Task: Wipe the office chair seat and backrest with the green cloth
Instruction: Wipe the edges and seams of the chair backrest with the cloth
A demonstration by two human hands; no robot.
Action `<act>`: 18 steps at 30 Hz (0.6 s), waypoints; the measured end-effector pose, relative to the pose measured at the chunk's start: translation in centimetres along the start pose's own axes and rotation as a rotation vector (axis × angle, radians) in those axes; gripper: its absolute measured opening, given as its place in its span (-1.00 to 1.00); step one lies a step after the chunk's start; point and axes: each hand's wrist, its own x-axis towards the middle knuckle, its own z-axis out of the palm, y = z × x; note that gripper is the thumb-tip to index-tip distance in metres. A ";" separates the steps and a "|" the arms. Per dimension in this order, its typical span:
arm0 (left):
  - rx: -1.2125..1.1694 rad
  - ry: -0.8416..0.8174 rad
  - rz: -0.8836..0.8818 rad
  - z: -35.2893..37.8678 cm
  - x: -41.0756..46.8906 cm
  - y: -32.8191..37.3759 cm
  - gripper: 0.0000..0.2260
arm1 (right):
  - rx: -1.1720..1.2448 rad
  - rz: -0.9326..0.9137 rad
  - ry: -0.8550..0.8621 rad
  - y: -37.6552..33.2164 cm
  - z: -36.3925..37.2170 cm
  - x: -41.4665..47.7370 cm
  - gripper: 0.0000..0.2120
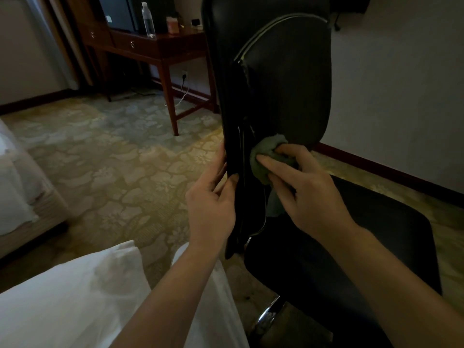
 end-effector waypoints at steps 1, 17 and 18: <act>-0.005 -0.001 0.002 0.0 0.0 0.0 -0.47 | 0.001 0.004 -0.005 0.0 0.0 0.4 -0.66; 0.028 0.021 -0.027 0.1 -0.1 -0.2 -0.42 | 0.043 0.067 -0.059 1.0 0.3 -3.0 -0.67; 0.030 0.019 -0.027 0.1 -0.1 -0.3 -0.42 | 0.035 0.053 -0.025 0.7 0.1 -2.2 -0.67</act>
